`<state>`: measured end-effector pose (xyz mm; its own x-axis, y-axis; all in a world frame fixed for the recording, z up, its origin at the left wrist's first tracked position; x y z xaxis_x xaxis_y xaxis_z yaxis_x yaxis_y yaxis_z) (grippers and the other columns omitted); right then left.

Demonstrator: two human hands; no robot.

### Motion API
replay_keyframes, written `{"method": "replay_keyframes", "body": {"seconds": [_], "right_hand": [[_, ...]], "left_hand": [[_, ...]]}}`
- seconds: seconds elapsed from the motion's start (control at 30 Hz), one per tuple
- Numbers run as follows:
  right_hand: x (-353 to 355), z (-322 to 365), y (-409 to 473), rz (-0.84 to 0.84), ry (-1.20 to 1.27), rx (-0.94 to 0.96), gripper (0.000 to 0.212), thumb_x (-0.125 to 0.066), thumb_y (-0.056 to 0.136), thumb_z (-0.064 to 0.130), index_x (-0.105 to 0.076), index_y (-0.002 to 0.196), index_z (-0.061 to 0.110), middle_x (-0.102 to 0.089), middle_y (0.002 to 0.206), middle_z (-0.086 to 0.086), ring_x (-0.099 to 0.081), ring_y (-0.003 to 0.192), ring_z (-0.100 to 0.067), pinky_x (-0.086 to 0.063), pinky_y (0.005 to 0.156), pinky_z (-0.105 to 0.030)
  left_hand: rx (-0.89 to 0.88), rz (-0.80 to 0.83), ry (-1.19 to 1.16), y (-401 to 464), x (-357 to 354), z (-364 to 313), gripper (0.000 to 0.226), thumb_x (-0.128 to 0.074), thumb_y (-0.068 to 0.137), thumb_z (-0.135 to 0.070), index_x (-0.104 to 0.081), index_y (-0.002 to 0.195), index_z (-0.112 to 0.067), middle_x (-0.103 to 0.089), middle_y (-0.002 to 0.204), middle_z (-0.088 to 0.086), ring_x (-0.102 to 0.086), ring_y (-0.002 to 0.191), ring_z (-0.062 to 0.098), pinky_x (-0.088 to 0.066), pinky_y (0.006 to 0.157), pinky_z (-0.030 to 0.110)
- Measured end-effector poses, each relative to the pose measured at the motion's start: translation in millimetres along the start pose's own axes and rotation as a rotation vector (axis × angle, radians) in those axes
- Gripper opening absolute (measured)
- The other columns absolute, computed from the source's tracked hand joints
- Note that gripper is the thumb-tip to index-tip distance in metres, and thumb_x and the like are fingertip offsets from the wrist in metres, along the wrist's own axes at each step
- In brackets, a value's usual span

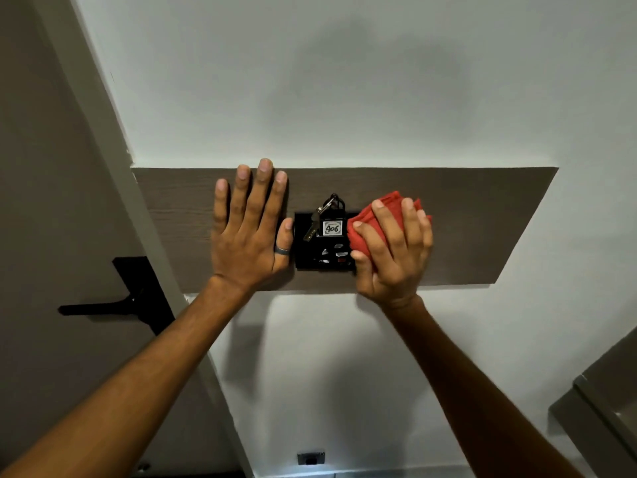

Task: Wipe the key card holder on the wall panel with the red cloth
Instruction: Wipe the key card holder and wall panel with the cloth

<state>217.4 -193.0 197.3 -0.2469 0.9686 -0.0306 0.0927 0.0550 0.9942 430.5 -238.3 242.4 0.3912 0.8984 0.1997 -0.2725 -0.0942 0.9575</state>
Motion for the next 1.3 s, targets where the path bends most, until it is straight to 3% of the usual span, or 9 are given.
{"method": "replay_keyframes", "body": {"seconds": [0.13, 0.27, 0.43, 0.6, 0.7, 0.83, 1.07, 1.27, 1.3], "right_hand": [[-1, 16, 2, -0.055, -0.028, -0.298, 0.036, -0.042, 0.106, 0.040, -0.070, 0.119, 0.021, -0.065, 0.143, -0.009, -0.041, 0.153, -0.034, -0.030, 0.127, -0.052], [2, 7, 13, -0.009, 0.020, -0.043, 0.036, -0.043, 0.105, 0.041, -0.070, 0.120, 0.023, -0.068, 0.140, -0.009, -0.046, 0.148, -0.035, -0.032, 0.127, -0.049], [-15, 38, 8, -0.084, -0.086, -0.427, 0.036, -0.043, 0.108, 0.042, -0.066, 0.132, 0.030, -0.058, 0.152, -0.001, -0.039, 0.155, -0.031, -0.030, 0.127, -0.051], [10, 8, -18, 0.073, -0.093, -0.053, 0.044, -0.038, 0.108, 0.043, -0.059, 0.139, 0.022, -0.055, 0.148, -0.009, -0.041, 0.149, -0.038, -0.040, 0.119, -0.057], [8, 14, -7, 0.081, -0.087, -0.151, 0.043, -0.040, 0.107, 0.042, -0.059, 0.140, 0.022, -0.056, 0.150, -0.008, -0.038, 0.152, -0.035, -0.037, 0.123, -0.055], [-4, 20, 18, 0.025, -0.005, -0.207, 0.047, -0.036, 0.109, 0.039, -0.058, 0.145, 0.018, -0.058, 0.152, -0.009, -0.032, 0.159, -0.029, -0.020, 0.132, -0.047], [12, 23, -37, 0.031, -0.081, -0.107, 0.036, -0.041, 0.109, 0.035, -0.064, 0.130, 0.015, -0.065, 0.140, -0.012, -0.053, 0.135, -0.039, -0.032, 0.127, -0.047], [-5, 30, 15, -0.043, -0.049, -0.283, 0.042, -0.041, 0.107, 0.041, -0.065, 0.136, 0.023, -0.065, 0.146, -0.003, -0.046, 0.151, -0.028, -0.030, 0.127, -0.043], [-4, 27, 14, -0.029, -0.038, -0.241, 0.044, -0.043, 0.106, 0.042, -0.065, 0.137, 0.022, -0.065, 0.145, -0.003, -0.047, 0.149, -0.029, -0.033, 0.126, -0.046]], "left_hand": [[0.012, 0.008, 0.006, 1, 1, 1, 0.061, -0.040, 0.104, -0.034, -0.028, 0.157, -0.007, -0.026, 0.161, 0.014, 0.003, 0.157, 0.022, -0.004, 0.128, 0.047], [0.005, 0.004, -0.005, 2, 1, 1, 0.060, -0.041, 0.105, -0.033, -0.029, 0.157, -0.006, -0.031, 0.160, 0.016, 0.004, 0.157, 0.022, -0.004, 0.128, 0.047], [0.000, -0.005, 0.007, -2, -4, 2, 0.063, -0.041, 0.104, -0.034, -0.024, 0.160, -0.010, -0.035, 0.161, 0.017, 0.001, 0.157, 0.023, -0.003, 0.129, 0.047], [-0.004, -0.005, 0.022, -2, -2, 1, 0.062, -0.041, 0.105, -0.034, -0.026, 0.160, -0.009, -0.025, 0.163, 0.012, 0.002, 0.157, 0.024, -0.003, 0.129, 0.047], [-0.001, -0.010, 0.021, 0, -1, 1, 0.061, -0.040, 0.105, -0.034, -0.027, 0.159, -0.009, -0.023, 0.163, 0.012, 0.002, 0.157, 0.023, -0.003, 0.129, 0.046], [-0.016, -0.028, 0.004, -1, -2, 2, 0.061, -0.038, 0.106, -0.034, -0.024, 0.160, -0.010, -0.008, 0.168, 0.005, 0.001, 0.157, 0.023, -0.003, 0.129, 0.046], [-0.023, -0.044, 0.027, -7, -7, 4, 0.062, -0.037, 0.106, -0.035, -0.023, 0.161, -0.010, -0.004, 0.171, 0.004, -0.003, 0.157, 0.026, -0.004, 0.129, 0.048], [-0.020, -0.045, 0.028, -3, -7, 5, 0.062, -0.036, 0.106, -0.035, -0.022, 0.161, -0.009, -0.006, 0.169, 0.006, -0.003, 0.157, 0.026, -0.004, 0.129, 0.048], [-0.018, -0.043, 0.019, -4, -8, 5, 0.063, -0.036, 0.106, -0.035, -0.021, 0.161, -0.010, -0.007, 0.169, 0.006, -0.003, 0.157, 0.026, -0.004, 0.129, 0.048]]}}
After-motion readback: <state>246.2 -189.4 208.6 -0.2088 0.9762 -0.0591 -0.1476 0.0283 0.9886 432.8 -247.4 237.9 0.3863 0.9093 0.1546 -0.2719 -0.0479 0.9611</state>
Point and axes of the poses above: each hand's wrist, its own y-axis towards the middle knuckle, its own x-axis out of the back of the hand, z = x × y, the point moved 3 cm from there along y, towards the middle knuckle
